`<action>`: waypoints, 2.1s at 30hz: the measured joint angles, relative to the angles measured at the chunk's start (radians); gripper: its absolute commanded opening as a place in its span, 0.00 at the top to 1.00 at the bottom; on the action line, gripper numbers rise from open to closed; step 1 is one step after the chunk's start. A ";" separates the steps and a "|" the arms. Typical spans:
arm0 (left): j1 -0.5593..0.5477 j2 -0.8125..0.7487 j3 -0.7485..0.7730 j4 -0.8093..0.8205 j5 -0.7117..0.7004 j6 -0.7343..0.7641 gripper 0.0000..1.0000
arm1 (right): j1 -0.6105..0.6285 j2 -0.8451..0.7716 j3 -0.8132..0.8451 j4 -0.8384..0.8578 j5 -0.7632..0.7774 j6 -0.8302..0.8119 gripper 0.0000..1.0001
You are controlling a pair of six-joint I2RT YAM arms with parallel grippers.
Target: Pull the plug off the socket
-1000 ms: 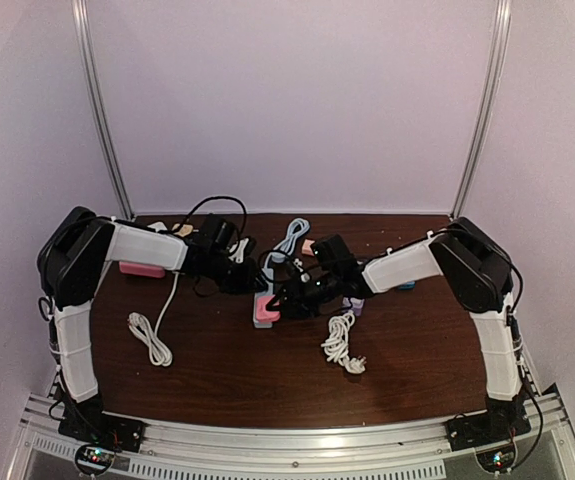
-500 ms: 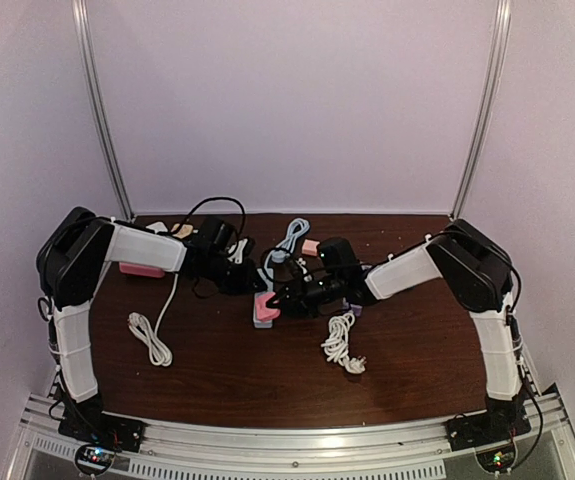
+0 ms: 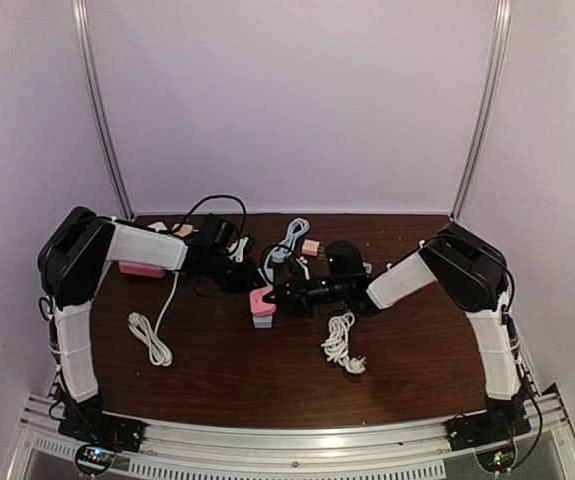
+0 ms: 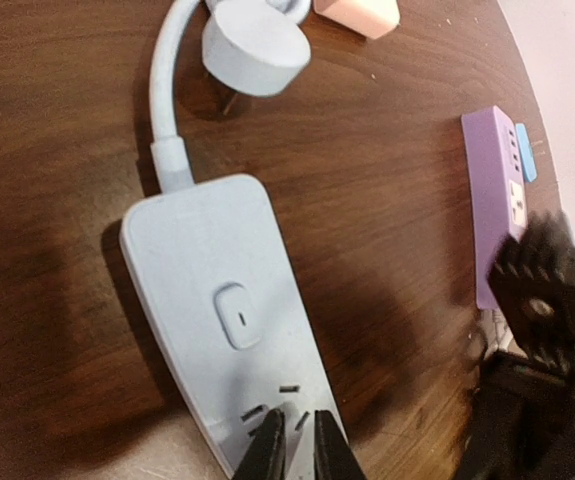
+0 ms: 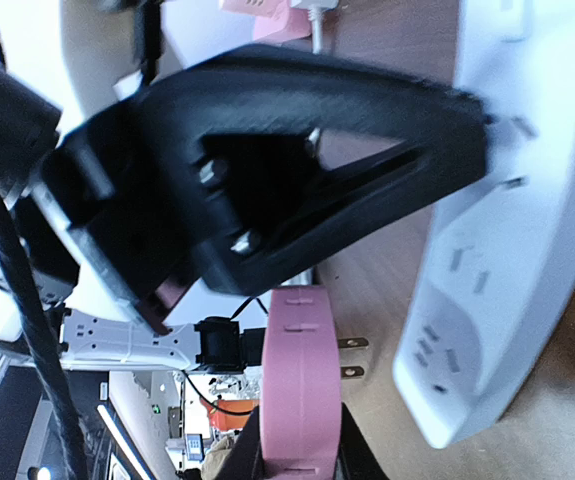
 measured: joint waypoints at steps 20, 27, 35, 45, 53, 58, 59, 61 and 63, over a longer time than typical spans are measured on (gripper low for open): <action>0.001 0.070 0.210 -0.217 -0.032 0.071 0.78 | -0.059 -0.298 -0.048 -0.336 0.073 -0.330 1.00; 0.002 0.082 0.380 -0.316 -0.051 0.105 0.72 | -0.121 -0.381 0.039 -0.737 0.309 -0.557 1.00; 0.002 0.004 0.395 -0.358 -0.073 0.127 0.68 | -0.182 -0.373 0.325 -1.184 0.777 -0.766 1.00; 0.002 -0.172 0.265 -0.384 -0.128 0.142 0.67 | -0.308 -0.177 0.548 -1.478 1.267 -0.924 1.00; 0.002 -0.229 0.205 -0.414 -0.163 0.146 0.67 | -0.371 0.011 0.666 -1.593 1.454 -0.982 0.99; 0.002 -0.248 0.192 -0.429 -0.167 0.146 0.67 | -0.395 0.071 0.723 -1.609 1.500 -1.013 0.92; 0.002 -0.248 0.192 -0.429 -0.167 0.146 0.67 | -0.399 0.080 0.730 -1.610 1.503 -1.019 0.90; 0.002 -0.249 0.191 -0.429 -0.167 0.146 0.67 | -0.403 0.097 0.744 -1.612 1.506 -1.028 0.87; 0.002 -0.249 0.188 -0.428 -0.167 0.145 0.66 | -0.406 0.111 0.755 -1.612 1.506 -1.035 0.85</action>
